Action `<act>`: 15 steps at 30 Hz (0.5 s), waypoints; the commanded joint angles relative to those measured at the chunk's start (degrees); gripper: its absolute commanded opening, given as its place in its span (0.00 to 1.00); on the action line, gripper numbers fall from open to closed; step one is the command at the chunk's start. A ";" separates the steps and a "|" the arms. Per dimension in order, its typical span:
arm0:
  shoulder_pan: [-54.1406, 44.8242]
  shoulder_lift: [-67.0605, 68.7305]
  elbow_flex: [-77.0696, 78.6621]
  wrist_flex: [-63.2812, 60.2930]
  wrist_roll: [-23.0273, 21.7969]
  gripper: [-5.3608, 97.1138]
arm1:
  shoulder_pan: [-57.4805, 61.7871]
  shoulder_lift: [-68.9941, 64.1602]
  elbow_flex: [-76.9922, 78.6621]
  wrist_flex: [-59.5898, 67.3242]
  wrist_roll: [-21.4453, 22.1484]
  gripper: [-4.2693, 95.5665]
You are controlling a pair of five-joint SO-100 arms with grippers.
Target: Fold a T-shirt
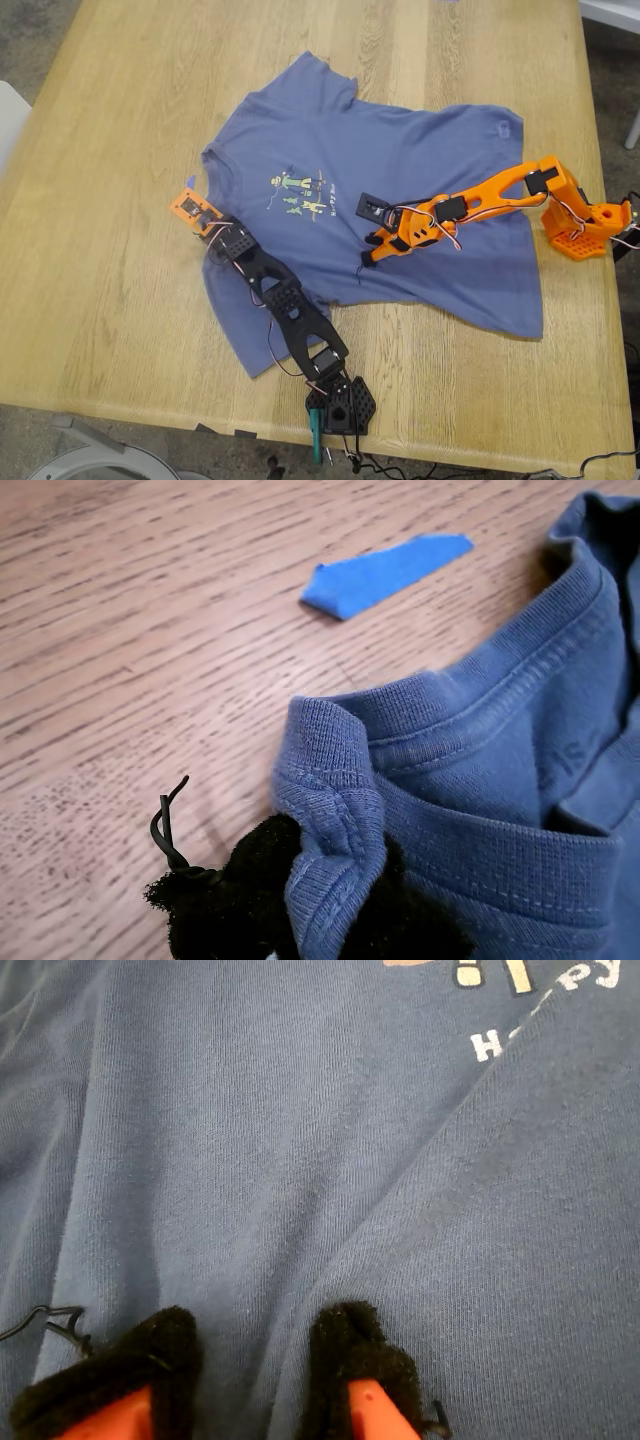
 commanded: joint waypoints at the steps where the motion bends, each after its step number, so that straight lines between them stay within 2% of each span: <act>1: 4.75 3.08 3.16 0.97 -0.97 0.05 | -3.87 -1.41 -1.49 3.34 -0.62 0.25; 4: 5.10 4.92 5.01 0.88 -0.97 0.05 | -3.43 -3.16 -4.48 6.42 -1.23 0.22; 8: 5.98 7.73 8.35 0.35 -0.97 0.06 | -2.90 -5.36 -7.91 8.70 -1.76 0.12; 15: 6.59 13.54 17.14 -2.29 -0.97 0.06 | -1.49 -7.03 -10.63 11.78 -3.25 0.05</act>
